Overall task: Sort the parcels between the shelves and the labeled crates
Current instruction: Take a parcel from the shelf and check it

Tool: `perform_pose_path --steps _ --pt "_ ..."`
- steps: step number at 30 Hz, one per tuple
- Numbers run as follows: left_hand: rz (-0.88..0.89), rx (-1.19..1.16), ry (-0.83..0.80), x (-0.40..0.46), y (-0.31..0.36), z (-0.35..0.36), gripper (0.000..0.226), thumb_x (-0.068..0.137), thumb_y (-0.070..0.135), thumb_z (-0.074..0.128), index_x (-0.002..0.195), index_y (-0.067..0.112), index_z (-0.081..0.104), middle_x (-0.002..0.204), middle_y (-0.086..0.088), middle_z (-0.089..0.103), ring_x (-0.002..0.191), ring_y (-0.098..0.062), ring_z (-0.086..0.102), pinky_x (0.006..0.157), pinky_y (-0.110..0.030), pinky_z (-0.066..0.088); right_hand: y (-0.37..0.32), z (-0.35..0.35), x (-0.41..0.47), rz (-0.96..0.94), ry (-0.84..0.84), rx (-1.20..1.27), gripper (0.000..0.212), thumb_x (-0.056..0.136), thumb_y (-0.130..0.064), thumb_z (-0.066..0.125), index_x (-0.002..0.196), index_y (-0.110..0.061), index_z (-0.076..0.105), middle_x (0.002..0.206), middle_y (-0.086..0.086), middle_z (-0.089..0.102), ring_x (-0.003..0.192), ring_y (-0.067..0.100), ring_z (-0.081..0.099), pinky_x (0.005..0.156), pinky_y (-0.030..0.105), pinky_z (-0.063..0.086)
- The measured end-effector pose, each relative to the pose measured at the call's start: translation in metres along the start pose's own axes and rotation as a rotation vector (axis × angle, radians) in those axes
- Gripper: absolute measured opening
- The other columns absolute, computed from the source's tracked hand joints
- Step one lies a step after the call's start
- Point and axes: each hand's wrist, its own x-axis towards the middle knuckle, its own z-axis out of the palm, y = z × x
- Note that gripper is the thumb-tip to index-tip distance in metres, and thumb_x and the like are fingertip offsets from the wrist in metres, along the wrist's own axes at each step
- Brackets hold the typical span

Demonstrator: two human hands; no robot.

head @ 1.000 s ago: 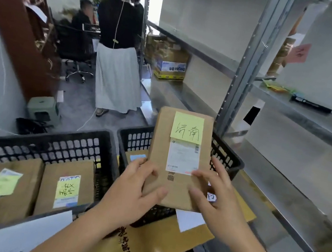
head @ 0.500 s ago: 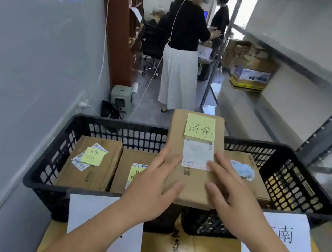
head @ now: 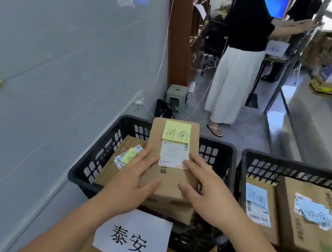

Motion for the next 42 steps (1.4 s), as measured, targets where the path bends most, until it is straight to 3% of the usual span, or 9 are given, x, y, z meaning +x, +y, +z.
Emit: perform_pose_path --steps 6,11,16,20,25,28,33,39,42 --pt "-0.058 0.02 0.0 0.004 -0.039 -0.013 0.063 0.093 0.048 0.064 0.15 0.047 0.036 0.162 0.028 0.012 0.147 0.011 0.008 0.119 -0.029 0.021 -0.002 0.033 0.031 -0.002 -0.049 0.063 0.068 0.098 -0.038 0.067 0.159 -0.034 0.035 0.164 -0.033 0.01 0.141 -0.016 0.012 0.125 0.026 0.018" --pt "-0.017 0.0 0.029 0.018 -0.033 -0.017 0.064 0.092 0.041 0.068 0.149 0.043 0.039 0.162 0.027 0.015 0.146 0.008 0.015 0.118 -0.027 0.023 -0.008 0.025 0.033 -0.001 0.008 0.026 0.069 0.099 -0.039 0.065 0.159 -0.036 0.032 0.16 -0.04 0.005 0.142 -0.018 0.012 0.124 0.023 0.018" --pt "0.176 -0.016 -0.001 0.055 0.015 -0.017 0.066 0.089 0.04 0.068 0.149 0.042 0.041 0.161 0.026 0.018 0.144 0.008 0.019 0.112 -0.023 0.022 -0.009 -0.026 0.008 0.07 0.23 0.006 0.064 0.097 -0.037 0.066 0.156 -0.037 0.04 0.16 -0.042 0.012 0.144 -0.017 0.018 0.122 0.022 0.023" --pt "0.294 -0.063 -0.071 0.081 0.068 0.014 0.067 0.088 0.051 0.064 0.15 0.041 0.04 0.162 0.026 0.015 0.142 0.007 0.019 0.114 -0.029 0.026 0.009 -0.073 -0.033 0.156 0.399 0.007 0.059 0.095 -0.029 0.071 0.15 -0.035 0.051 0.158 -0.039 0.025 0.141 -0.02 0.024 0.121 0.025 0.03" --pt "0.353 -0.092 -0.166 0.09 0.137 0.069 0.069 0.091 0.054 0.063 0.152 0.038 0.036 0.163 0.024 0.011 0.142 0.007 0.017 0.113 -0.021 0.017 0.049 -0.124 -0.085 0.23 0.481 -0.06 0.056 0.092 -0.022 0.075 0.145 -0.029 0.058 0.157 -0.029 0.036 0.139 -0.015 0.032 0.122 0.026 0.029" --pt "0.345 -0.111 -0.198 0.092 0.162 0.102 0.068 0.091 0.053 0.063 0.152 0.039 0.036 0.163 0.024 0.011 0.144 0.007 0.016 0.112 -0.018 0.015 0.079 -0.147 -0.103 0.25 0.459 -0.073 0.056 0.09 -0.022 0.077 0.143 -0.028 0.06 0.155 -0.029 0.038 0.139 -0.013 0.034 0.123 0.03 0.029" --pt "0.312 -0.064 -0.257 0.089 0.181 0.15 0.069 0.092 0.054 0.061 0.154 0.038 0.032 0.162 0.025 0.008 0.134 0.014 0.012 0.114 -0.02 0.017 0.131 -0.162 -0.119 0.287 0.289 -0.125 0.062 0.096 -0.03 0.07 0.152 -0.033 0.046 0.161 -0.03 0.024 0.141 -0.014 0.017 0.122 0.02 0.011" --pt "0.2 0.022 -0.306 0.086 0.187 0.193 0.07 0.095 0.054 0.058 0.155 0.035 0.03 0.165 0.022 0.003 0.147 -0.001 0.021 0.109 -0.018 0.022 0.183 -0.164 -0.119 0.306 0.12 -0.089 0.07 0.096 -0.034 0.069 0.158 -0.035 0.036 0.162 -0.034 0.015 0.15 -0.001 0.018 0.126 0.033 0.017" --pt "0.145 0.11 -0.332 0.087 0.186 0.202 0.069 0.096 0.055 0.054 0.156 0.034 0.026 0.166 0.019 -0.001 0.148 -0.008 0.027 0.112 -0.025 0.03 0.197 -0.158 -0.109 0.284 0.042 -0.121 0.071 0.096 -0.035 0.066 0.16 -0.033 0.033 0.164 -0.034 0.01 0.152 0.003 0.017 0.127 0.036 0.02"
